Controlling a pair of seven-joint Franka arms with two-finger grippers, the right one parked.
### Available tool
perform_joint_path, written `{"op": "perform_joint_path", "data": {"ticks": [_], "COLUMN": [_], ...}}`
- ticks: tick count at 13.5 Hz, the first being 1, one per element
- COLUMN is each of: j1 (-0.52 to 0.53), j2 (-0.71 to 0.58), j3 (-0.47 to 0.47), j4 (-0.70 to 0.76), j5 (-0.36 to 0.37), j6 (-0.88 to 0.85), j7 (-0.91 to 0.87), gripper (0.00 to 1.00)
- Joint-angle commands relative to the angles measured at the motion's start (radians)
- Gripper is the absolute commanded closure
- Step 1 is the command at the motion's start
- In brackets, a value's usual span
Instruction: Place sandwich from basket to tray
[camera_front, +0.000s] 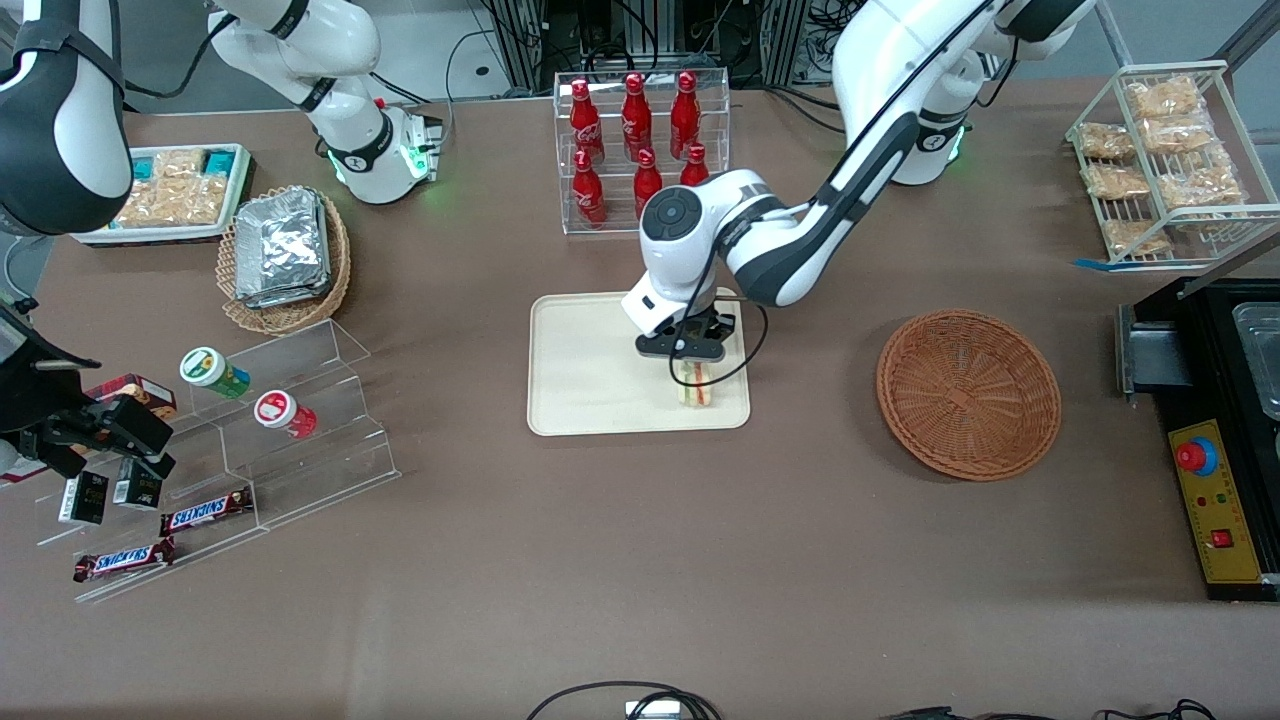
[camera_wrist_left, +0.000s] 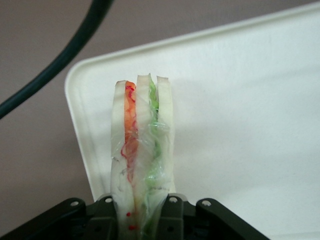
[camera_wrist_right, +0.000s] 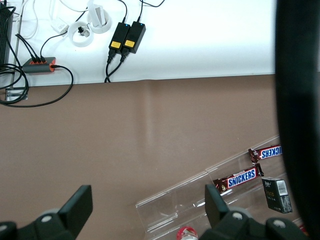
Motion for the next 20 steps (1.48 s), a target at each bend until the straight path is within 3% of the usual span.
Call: {"op": "perform_joint_path", "data": {"ticks": [1, 4, 7, 8, 13, 17, 20], "j1": [-0.042, -0.040, -0.043, -0.043, -0.020, 0.088, 0.205], "j2": [0.051, 0.062, 0.060, 0.055, 0.029, 0.003, -0.081], "j3": [0.010, 0.010, 0.010, 0.010, 0.019, 0.019, 0.017], "j4": [0.021, 0.019, 0.016, 0.019, 0.077, 0.217, 0.226], "j5": [0.031, 0.021, 0.026, 0.026, 0.015, 0.002, -0.019], "j6": [0.003, -0.003, -0.030, -0.050, -0.098, -0.275, -0.349], "j7": [-0.003, -0.023, -0.089, -0.092, -0.176, -0.213, -0.195], "gripper": [1.00, 0.98, 0.09, 0.01, 0.01, 0.01, 0.01]}}
